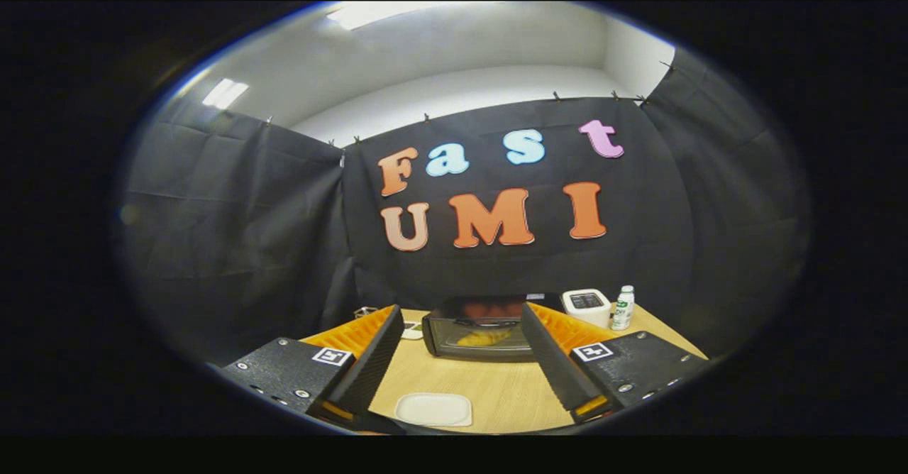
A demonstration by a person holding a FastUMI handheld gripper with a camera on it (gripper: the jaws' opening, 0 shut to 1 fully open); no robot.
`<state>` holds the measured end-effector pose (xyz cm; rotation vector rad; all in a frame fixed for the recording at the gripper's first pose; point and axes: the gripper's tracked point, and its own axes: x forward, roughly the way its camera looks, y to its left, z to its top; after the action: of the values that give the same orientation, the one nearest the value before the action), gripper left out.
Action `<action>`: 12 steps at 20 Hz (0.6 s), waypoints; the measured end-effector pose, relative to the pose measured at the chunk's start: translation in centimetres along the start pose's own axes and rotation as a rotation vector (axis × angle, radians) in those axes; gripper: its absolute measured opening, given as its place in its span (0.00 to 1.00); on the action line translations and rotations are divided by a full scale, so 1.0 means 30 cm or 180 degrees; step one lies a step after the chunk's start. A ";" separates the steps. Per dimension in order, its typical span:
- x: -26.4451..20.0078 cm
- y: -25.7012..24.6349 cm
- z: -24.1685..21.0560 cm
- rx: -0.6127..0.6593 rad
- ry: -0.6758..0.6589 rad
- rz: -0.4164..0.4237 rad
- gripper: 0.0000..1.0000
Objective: Open the toaster oven, put the food inside, and close the toaster oven door.
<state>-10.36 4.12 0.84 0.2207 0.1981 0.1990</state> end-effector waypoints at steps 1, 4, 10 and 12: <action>-0.010 0.005 0.019 -0.0010 -0.0050 0.0000 0.97; -0.023 0.022 0.045 -0.0049 -0.0134 -0.0001 0.97; -0.020 0.031 0.050 -0.0063 -0.0158 0.0000 0.97; -0.020 0.030 0.054 -0.0064 -0.0176 0.0012 0.97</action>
<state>-10.75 4.53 2.72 0.2063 0.1406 0.1983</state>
